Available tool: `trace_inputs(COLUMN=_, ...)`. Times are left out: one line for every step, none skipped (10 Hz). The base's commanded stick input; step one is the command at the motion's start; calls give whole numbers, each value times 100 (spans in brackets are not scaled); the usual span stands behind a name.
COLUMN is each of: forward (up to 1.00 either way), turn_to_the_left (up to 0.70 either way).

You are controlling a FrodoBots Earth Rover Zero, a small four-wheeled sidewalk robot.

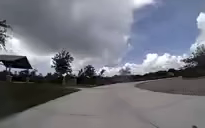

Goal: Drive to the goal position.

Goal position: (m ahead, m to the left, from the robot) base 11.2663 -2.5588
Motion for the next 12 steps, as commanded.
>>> trace_inputs(forward=85, turn_to_the_left=0)
trace_inputs(forward=85, turn_to_the_left=0)
trace_inputs(forward=85, turn_to_the_left=0)
trace_inputs(forward=85, turn_to_the_left=0)
trace_inputs(forward=85, turn_to_the_left=0)
trace_inputs(forward=85, turn_to_the_left=0)
trace_inputs(forward=85, turn_to_the_left=0)
trace_inputs(forward=85, turn_to_the_left=0)
trace_inputs(forward=85, turn_to_the_left=0)
trace_inputs(forward=85, turn_to_the_left=0)
trace_inputs(forward=85, turn_to_the_left=0)
trace_inputs(forward=85, turn_to_the_left=0)
